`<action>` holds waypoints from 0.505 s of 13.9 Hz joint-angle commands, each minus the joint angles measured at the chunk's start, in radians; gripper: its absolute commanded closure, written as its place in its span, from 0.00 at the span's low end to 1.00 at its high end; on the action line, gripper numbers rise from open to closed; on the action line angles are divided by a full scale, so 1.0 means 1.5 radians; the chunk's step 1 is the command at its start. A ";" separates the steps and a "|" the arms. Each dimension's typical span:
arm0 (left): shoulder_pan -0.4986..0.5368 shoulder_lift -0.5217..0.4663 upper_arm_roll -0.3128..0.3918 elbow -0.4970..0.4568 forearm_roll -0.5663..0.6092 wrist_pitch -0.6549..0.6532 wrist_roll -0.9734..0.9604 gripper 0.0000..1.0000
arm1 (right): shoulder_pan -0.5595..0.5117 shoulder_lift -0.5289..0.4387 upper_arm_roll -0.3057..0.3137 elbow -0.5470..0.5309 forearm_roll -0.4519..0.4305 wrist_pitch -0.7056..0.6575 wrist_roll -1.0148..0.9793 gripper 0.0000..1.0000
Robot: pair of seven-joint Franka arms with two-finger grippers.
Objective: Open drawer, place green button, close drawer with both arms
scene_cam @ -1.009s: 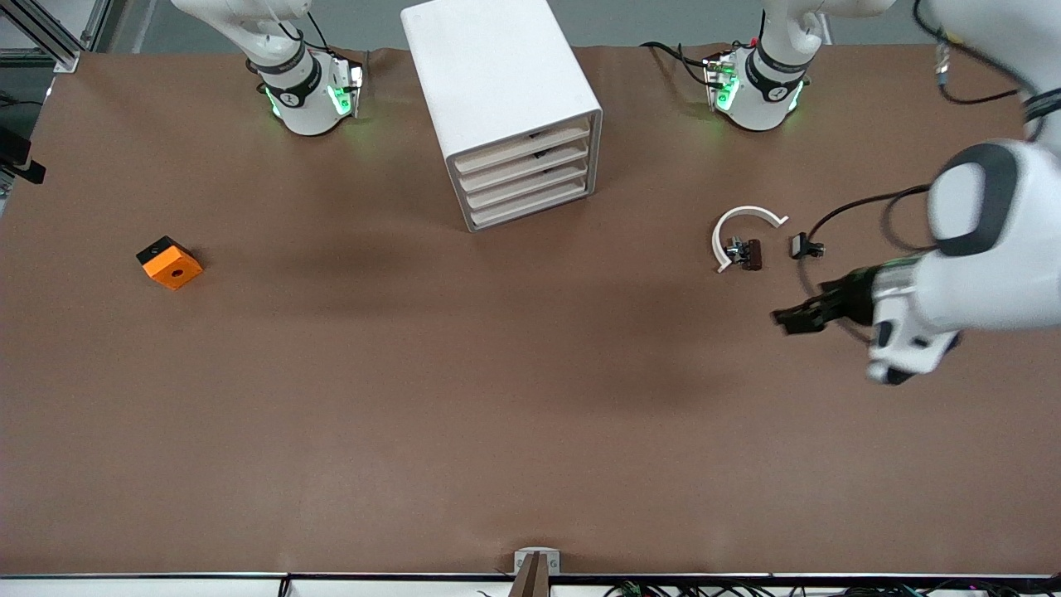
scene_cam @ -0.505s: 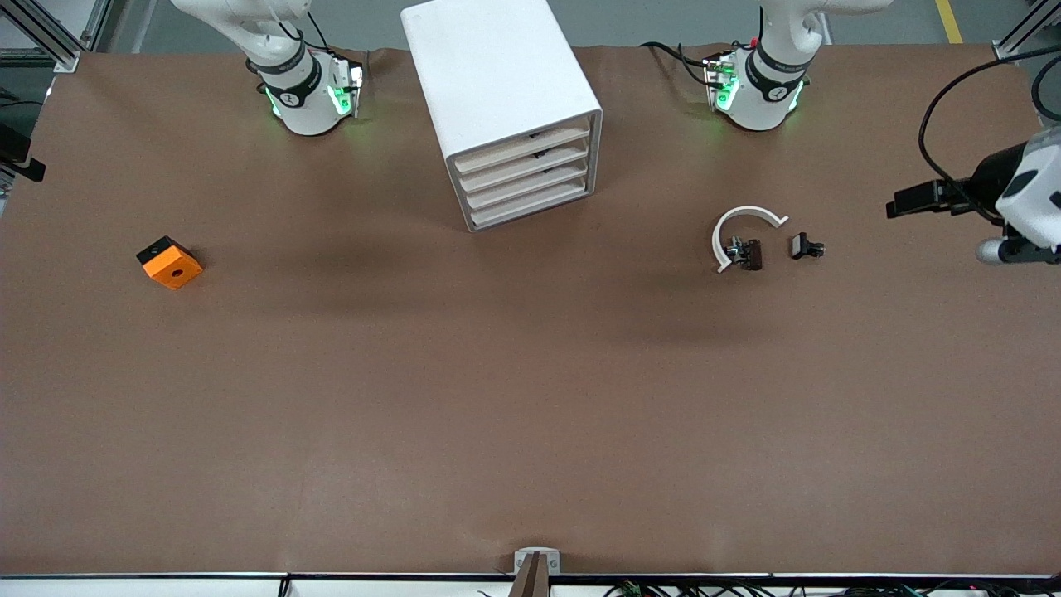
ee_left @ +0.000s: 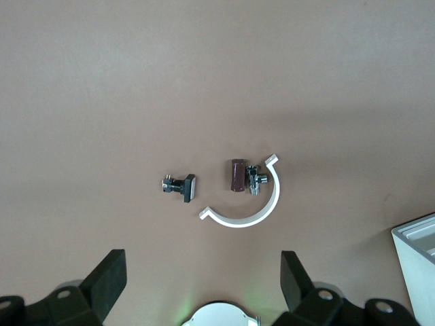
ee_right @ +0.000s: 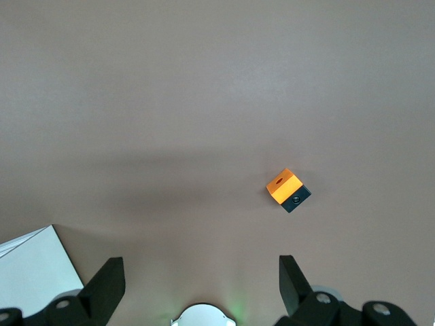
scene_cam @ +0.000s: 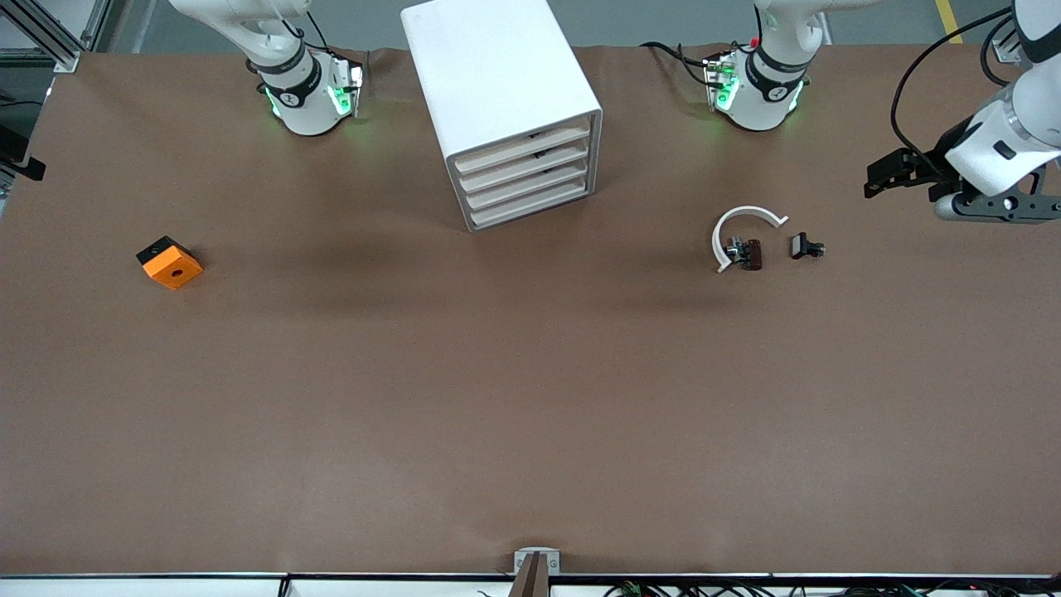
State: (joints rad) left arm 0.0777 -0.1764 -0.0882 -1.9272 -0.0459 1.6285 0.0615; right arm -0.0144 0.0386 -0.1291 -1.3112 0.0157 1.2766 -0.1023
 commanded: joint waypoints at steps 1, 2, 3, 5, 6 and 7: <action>0.010 -0.020 -0.010 0.028 0.014 0.002 -0.003 0.00 | 0.000 -0.034 -0.002 -0.045 0.015 -0.001 0.008 0.00; 0.004 -0.018 -0.009 0.042 0.014 -0.001 -0.006 0.00 | 0.002 -0.046 -0.002 -0.064 0.016 0.005 0.007 0.00; 0.000 -0.017 -0.008 0.055 0.014 -0.001 -0.011 0.00 | 0.004 -0.053 -0.002 -0.076 0.016 0.006 0.007 0.00; -0.013 -0.009 -0.003 0.086 0.014 -0.008 -0.022 0.00 | -0.001 -0.054 0.008 -0.077 0.016 0.006 0.005 0.00; -0.013 -0.009 -0.003 0.093 0.013 -0.012 -0.023 0.00 | -0.017 -0.054 0.026 -0.077 0.016 0.007 0.004 0.00; -0.010 -0.007 -0.004 0.111 0.012 -0.017 -0.032 0.00 | -0.025 -0.054 0.035 -0.077 0.016 0.007 0.003 0.00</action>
State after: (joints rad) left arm 0.0650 -0.1966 -0.0910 -1.8120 -0.0458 1.6294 0.0371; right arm -0.0175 -0.0090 -0.1162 -1.3881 0.0274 1.2720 -0.1024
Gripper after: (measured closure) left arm 0.000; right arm 0.000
